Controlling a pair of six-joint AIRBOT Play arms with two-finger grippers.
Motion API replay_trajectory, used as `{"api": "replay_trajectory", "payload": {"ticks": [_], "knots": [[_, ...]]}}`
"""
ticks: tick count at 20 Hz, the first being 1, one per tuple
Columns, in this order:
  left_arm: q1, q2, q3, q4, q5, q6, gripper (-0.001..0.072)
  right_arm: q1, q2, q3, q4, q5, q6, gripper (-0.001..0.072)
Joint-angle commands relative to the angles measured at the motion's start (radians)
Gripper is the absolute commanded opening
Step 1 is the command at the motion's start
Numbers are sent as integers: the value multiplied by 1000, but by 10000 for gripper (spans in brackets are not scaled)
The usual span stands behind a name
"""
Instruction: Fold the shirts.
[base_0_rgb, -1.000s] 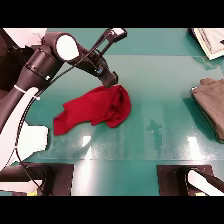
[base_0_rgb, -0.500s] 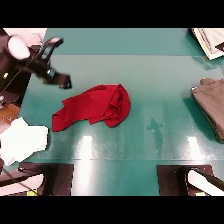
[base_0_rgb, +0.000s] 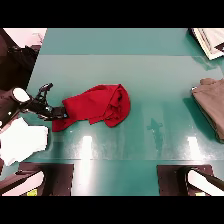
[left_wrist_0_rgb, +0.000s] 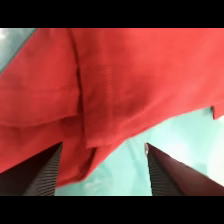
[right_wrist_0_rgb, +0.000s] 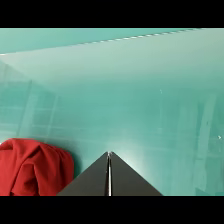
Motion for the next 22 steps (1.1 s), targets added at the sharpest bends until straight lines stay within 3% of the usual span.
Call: {"api": "replay_trajectory", "payload": {"ticks": [1, 8, 9, 10, 11, 12, 18, 22], "knots": [[16, 1, -57, -111, 87, 55, 604, 1, 0, 1, 1, 3, 0, 14], [14, -55, -56, -192, 73, 66, 602, 1, 0, 1, 0, 3, 0, 14], [14, -54, -56, -197, 69, 66, 539, 1, 0, 1, 0, 2, 0, 14], [14, -54, -51, -198, 59, 67, 246, 1, 0, 1, 0, 3, 0, 14], [14, -54, -39, -198, 42, 68, 56, 1, 0, 1, 0, 2, 0, 14], [14, -53, -18, -198, 22, 74, 24, 1, 0, 1, 0, 3, 0, 14], [14, -48, 280, -129, -181, 77, 23, 1, 0, 1, 0, 3, 0, 14], [14, -48, 394, -131, -248, 77, 23, 3, 4, -31, 2, 31, 0, 14]]}}
